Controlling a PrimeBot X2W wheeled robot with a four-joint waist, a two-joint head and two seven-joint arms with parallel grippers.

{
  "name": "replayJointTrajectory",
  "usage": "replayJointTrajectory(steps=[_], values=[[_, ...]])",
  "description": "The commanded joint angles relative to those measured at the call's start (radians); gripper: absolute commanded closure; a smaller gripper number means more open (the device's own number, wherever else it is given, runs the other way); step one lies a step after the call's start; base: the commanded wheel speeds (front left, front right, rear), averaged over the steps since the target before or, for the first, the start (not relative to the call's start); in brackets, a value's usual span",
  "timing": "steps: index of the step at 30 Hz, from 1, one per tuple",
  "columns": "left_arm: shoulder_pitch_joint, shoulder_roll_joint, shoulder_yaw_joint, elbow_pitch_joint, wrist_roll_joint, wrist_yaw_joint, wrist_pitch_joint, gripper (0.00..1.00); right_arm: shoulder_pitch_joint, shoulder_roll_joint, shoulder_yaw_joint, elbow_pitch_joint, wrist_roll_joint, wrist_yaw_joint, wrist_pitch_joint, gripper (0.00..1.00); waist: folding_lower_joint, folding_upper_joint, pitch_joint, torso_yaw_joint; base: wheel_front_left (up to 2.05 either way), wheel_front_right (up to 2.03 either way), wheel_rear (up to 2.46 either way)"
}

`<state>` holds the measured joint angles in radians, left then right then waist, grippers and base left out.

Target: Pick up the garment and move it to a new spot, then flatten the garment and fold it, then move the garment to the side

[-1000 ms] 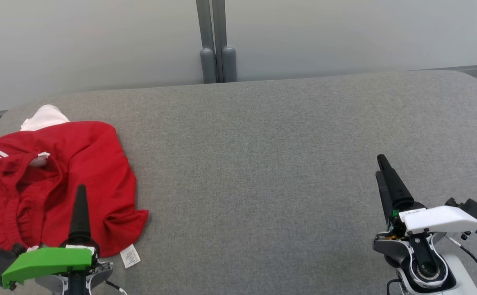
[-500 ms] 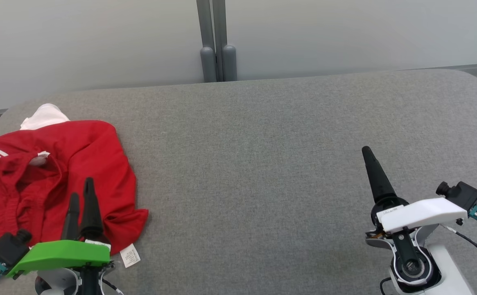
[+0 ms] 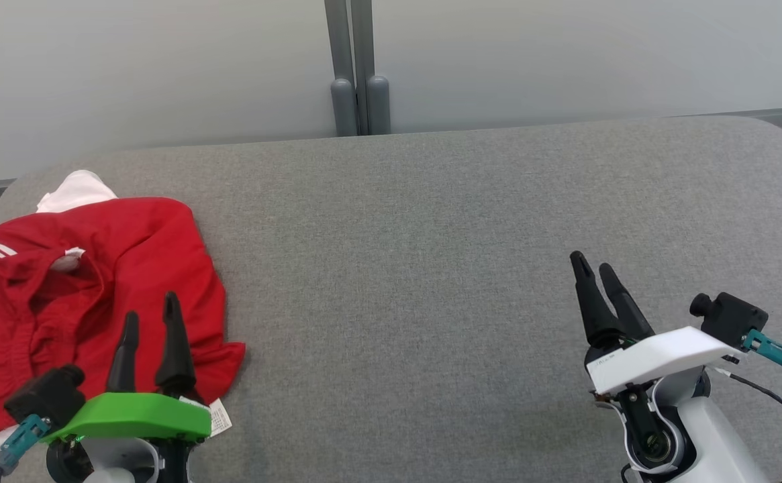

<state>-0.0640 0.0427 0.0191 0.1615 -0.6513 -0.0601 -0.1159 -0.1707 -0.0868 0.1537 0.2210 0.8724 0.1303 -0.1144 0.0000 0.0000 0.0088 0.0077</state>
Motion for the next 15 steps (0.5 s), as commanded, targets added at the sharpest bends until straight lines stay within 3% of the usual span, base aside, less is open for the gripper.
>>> replayJointTrajectory(steps=[1, 15], values=[[-0.002, 0.007, -0.005, -0.011, 0.042, 0.003, -0.011, 0.0, -0.025, -0.004, 0.008, -0.002, -0.035, 0.0, -0.012, 0.0, 0.0, 0.0, 0.0, 0.0, 0.0, 0.0, 0.0], [0.007, 0.008, -0.011, 0.013, 0.178, 0.009, -0.048, 0.0, -0.035, -0.005, 0.035, 0.04, -0.184, 0.0, -0.049, 0.0, 0.0, 0.0, -0.009, 0.002, 0.0, 0.0, 0.0]])
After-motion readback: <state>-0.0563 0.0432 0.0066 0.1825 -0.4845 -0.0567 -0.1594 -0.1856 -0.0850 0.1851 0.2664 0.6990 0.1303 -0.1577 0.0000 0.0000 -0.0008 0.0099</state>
